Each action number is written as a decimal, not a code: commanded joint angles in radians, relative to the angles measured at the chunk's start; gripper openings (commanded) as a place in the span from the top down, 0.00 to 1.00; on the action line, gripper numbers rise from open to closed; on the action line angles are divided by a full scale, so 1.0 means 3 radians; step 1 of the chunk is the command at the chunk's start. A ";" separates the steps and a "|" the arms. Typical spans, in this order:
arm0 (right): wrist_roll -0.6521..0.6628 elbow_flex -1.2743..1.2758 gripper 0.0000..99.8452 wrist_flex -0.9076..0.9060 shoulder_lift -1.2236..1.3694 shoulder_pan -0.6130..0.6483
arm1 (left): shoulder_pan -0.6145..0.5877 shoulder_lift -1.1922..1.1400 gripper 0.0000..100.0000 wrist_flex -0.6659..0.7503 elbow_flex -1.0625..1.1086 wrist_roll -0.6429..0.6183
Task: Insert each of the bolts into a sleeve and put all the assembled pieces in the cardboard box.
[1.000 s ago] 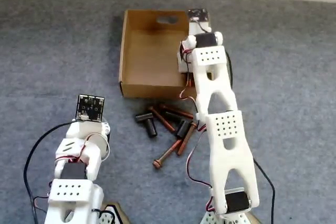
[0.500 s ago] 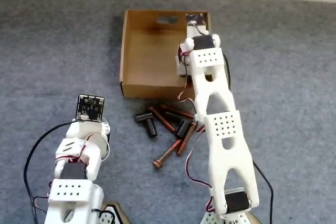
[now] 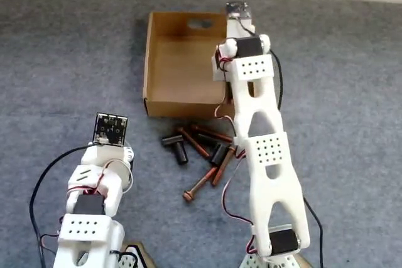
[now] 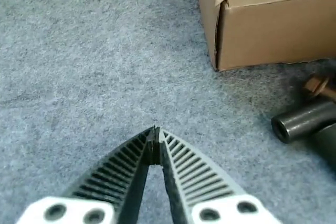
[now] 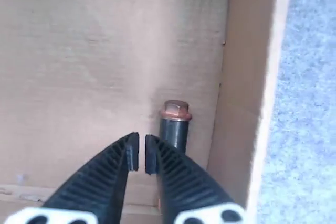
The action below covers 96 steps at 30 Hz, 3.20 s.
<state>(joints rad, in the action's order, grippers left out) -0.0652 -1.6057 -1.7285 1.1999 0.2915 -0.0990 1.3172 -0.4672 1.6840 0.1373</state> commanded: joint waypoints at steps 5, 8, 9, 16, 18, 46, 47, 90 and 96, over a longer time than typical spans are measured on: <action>0.0184 -0.0090 0.98 0.0018 -0.0125 0.0100 | 0.0059 0.0023 0.99 0.0061 0.0069 0.0020; 0.0240 -0.0079 0.98 0.0018 0.0069 0.0095 | 0.0059 0.0023 0.99 0.0061 0.0069 0.0020; 0.0240 -0.0095 0.98 0.0018 0.0130 0.0079 | 0.0059 0.0023 0.99 0.0061 0.0069 0.0020; 0.0225 -0.0274 0.98 0.0156 0.0274 -0.0161 | 0.0059 0.0023 0.99 0.0061 0.0069 0.0020; 0.0225 -0.0279 0.98 0.0141 0.0274 -0.0228 | 0.0059 0.0028 0.99 0.0061 0.0069 0.0020; 0.0230 0.0325 0.87 -0.0028 -0.0979 -0.0340 | 0.0059 0.0033 0.99 0.0066 0.0069 0.0020; 0.0230 0.0391 0.87 0.0023 -0.0928 -0.0366 | 0.0059 0.0033 0.99 0.0066 0.0069 0.0020; -0.0465 0.0202 0.78 -0.0115 -0.0933 -0.0401 | 0.0054 0.0038 0.99 0.0066 0.0069 0.0020; -0.0184 0.0698 0.86 -0.0125 -0.1772 -0.0417 | 0.0054 0.0038 0.99 0.0066 0.0069 0.0020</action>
<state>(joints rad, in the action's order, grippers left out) -0.1834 -1.4722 -1.7499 0.8378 0.1672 -0.0990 1.3172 -0.4672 1.6840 0.1373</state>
